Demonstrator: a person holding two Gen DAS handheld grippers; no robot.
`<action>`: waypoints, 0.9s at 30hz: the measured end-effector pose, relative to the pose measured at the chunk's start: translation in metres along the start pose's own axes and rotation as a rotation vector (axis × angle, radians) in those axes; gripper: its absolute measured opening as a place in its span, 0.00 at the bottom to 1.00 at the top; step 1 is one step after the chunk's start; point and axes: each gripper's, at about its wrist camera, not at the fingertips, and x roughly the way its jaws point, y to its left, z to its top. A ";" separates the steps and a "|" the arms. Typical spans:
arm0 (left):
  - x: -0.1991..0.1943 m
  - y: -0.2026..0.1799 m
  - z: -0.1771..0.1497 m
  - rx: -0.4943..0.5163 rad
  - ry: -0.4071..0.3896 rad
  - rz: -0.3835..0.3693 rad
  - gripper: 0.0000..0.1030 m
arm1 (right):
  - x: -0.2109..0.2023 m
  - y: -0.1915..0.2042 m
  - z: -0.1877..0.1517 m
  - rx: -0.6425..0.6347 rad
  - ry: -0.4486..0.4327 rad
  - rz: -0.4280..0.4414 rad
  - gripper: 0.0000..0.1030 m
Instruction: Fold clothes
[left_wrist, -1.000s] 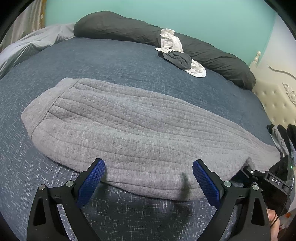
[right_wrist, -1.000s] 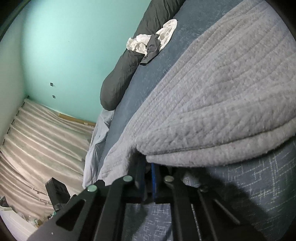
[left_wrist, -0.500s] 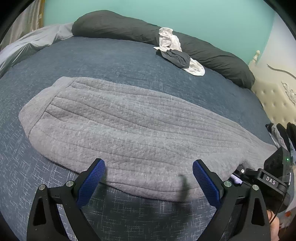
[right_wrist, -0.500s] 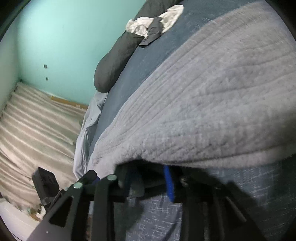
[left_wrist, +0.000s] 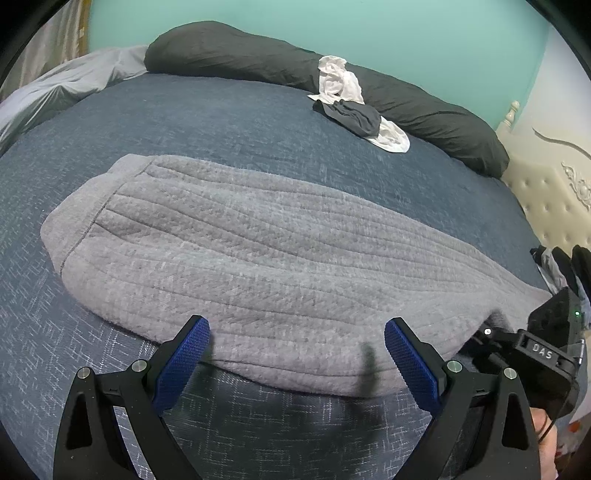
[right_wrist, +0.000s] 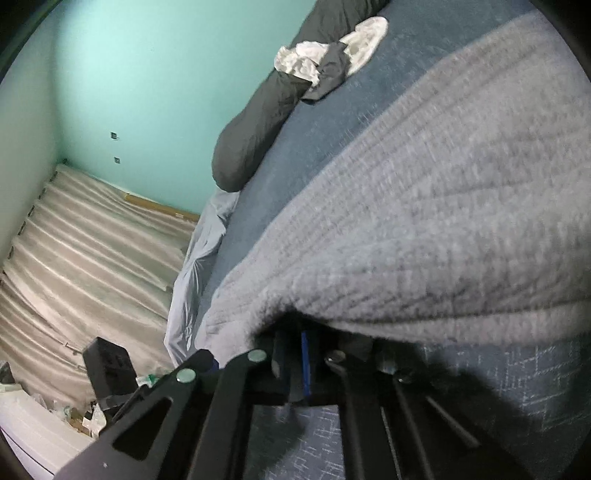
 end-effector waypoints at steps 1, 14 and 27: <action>-0.001 0.000 0.000 -0.001 -0.002 0.000 0.95 | -0.002 0.003 0.000 -0.010 -0.001 -0.005 0.03; -0.003 -0.005 0.003 0.015 -0.005 -0.001 0.95 | -0.010 0.006 -0.016 -0.030 0.155 -0.155 0.02; -0.002 -0.002 0.003 0.024 0.003 -0.009 0.95 | -0.013 0.008 -0.003 -0.052 0.140 -0.142 0.00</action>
